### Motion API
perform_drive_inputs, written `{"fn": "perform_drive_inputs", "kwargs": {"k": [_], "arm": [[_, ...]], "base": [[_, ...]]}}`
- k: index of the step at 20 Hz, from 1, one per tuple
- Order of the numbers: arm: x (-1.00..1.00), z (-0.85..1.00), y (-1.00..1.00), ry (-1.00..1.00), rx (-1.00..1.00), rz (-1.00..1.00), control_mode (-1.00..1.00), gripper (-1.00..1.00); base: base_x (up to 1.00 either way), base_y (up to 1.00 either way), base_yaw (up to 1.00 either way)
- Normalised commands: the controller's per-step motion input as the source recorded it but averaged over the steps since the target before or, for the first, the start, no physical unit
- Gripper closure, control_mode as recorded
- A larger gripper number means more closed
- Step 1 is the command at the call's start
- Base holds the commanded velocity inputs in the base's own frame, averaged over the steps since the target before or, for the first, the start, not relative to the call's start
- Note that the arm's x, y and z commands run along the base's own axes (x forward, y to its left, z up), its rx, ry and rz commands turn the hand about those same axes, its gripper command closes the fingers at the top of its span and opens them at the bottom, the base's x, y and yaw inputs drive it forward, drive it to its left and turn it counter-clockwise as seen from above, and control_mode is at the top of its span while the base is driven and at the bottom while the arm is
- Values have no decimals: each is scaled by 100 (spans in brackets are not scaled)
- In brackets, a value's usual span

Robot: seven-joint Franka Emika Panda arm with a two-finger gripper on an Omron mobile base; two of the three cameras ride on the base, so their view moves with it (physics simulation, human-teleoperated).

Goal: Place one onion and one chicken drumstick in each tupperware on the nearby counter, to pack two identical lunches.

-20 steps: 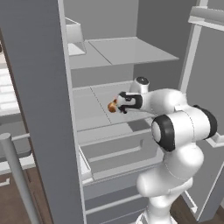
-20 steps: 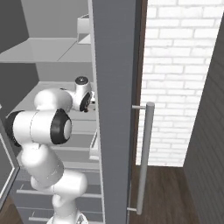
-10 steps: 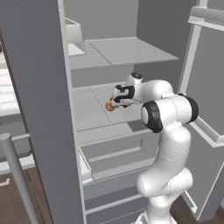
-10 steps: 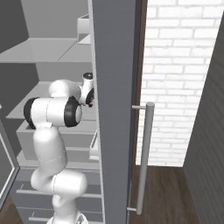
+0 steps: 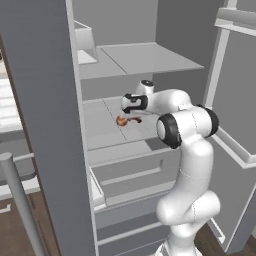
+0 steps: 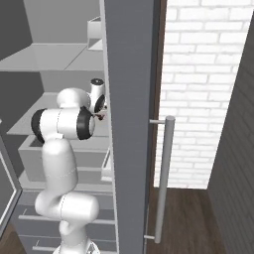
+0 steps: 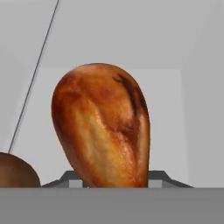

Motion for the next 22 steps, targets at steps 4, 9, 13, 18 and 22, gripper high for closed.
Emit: {"fn": "perform_drive_inputs", "kwargs": {"k": [4, 9, 13, 18, 22], "arm": [[-73, -75, 15, -4, 3, 4, -100, 100], [-100, -23, 0, -13, 0, 0, -100, 100], [-100, 8, 1, -12, -1, -5, -100, 100], [-100, 27, 0, -12, -1, -7, -100, 100], [-100, 60, 0, -15, 0, -7, -100, 100]], "base": [[0, 0, 0], [0, 0, 0], [0, 0, 0], [0, 0, 0], [0, 0, 0]]}}
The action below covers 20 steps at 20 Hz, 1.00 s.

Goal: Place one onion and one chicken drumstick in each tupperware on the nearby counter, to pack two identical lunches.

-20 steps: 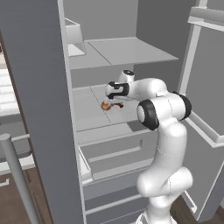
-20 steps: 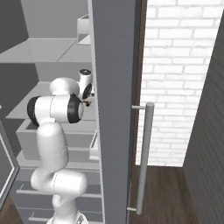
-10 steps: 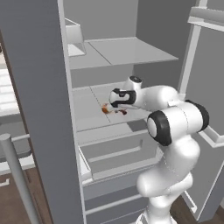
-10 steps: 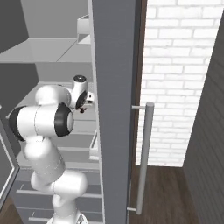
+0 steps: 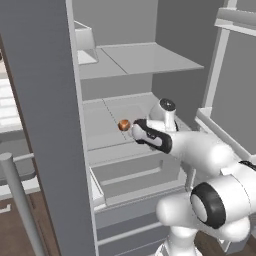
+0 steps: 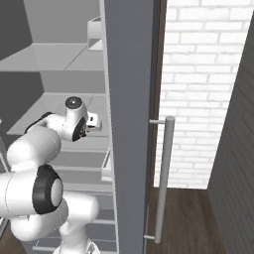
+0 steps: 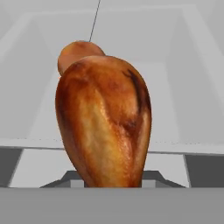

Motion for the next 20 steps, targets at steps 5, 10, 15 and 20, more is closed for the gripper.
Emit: {"fn": "perform_drive_inputs", "kwargs": {"k": [5, 10, 15, 20], "arm": [[-96, 94, -4, -1, 0, -7, -100, 100], [-64, 97, 0, 0, -3, -8, -100, 100], [-91, 48, -35, 0, 0, -4, -100, 100], [-78, 27, -16, 0, 0, 0, 100, 100]], "base": [[0, 0, 0], [0, 0, 0], [0, 0, 0], [-20, -1, 0]]}}
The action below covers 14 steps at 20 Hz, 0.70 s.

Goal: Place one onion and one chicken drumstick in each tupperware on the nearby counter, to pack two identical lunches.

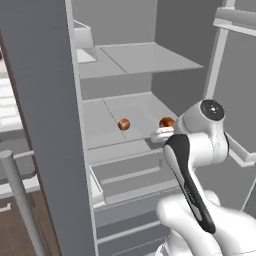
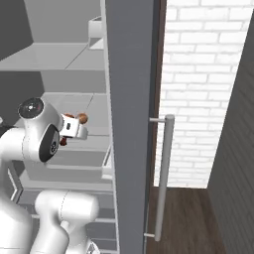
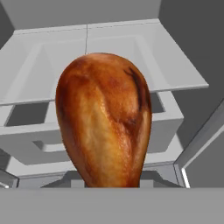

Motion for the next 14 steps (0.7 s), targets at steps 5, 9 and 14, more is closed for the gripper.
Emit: {"fn": "perform_drive_inputs", "kwargs": {"k": [5, 9, 14], "arm": [[0, 0, 0, 0, 0, 0, 100, 100], [0, 0, 0, 0, 0, 0, 100, 100], [0, 0, 0, 0, 0, 0, 100, 100]], "base": [[-100, 0, 0], [-100, 3, 4], [-74, 39, 36]]}}
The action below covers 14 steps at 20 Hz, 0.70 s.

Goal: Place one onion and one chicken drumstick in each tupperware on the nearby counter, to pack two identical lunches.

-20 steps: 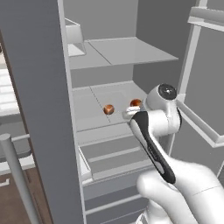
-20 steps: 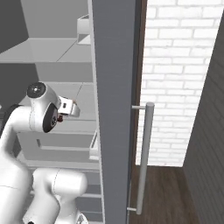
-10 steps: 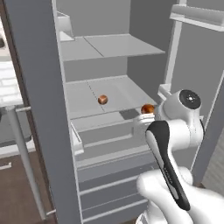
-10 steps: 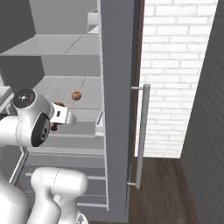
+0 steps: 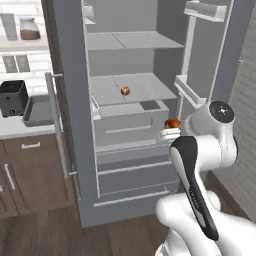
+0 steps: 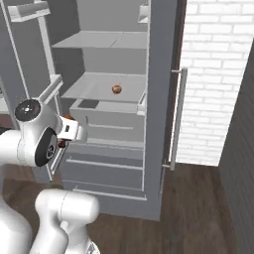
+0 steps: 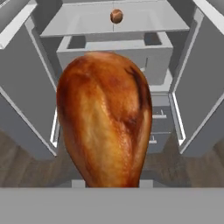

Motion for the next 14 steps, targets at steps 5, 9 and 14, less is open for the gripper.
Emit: {"fn": "perform_drive_inputs", "kwargs": {"k": [5, 9, 14], "arm": [[0, 0, 0, 0, 0, 0, 100, 100], [0, 0, 0, 0, 0, 0, 100, 100], [0, 0, 0, 0, 0, 0, 100, 100]], "base": [[-1, 38, 82], [0, 41, 87], [21, 52, 72]]}}
